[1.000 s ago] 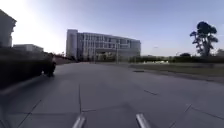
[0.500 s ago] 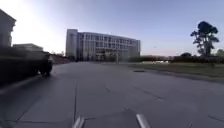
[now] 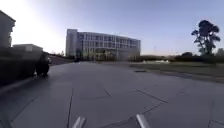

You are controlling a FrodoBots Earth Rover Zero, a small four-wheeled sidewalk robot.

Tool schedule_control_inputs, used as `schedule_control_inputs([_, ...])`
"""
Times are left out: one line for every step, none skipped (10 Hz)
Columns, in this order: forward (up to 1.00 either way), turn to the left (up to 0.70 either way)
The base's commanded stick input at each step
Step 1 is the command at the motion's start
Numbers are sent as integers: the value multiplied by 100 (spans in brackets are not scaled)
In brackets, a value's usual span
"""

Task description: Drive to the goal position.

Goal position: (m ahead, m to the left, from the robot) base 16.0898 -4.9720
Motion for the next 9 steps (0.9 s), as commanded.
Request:
schedule_control_inputs([45, 2])
schedule_control_inputs([45, 2])
schedule_control_inputs([45, 2])
schedule_control_inputs([45, 2])
schedule_control_inputs([45, 2])
schedule_control_inputs([45, 2])
schedule_control_inputs([45, 0])
schedule_control_inputs([45, 0])
schedule_control_inputs([45, 0])
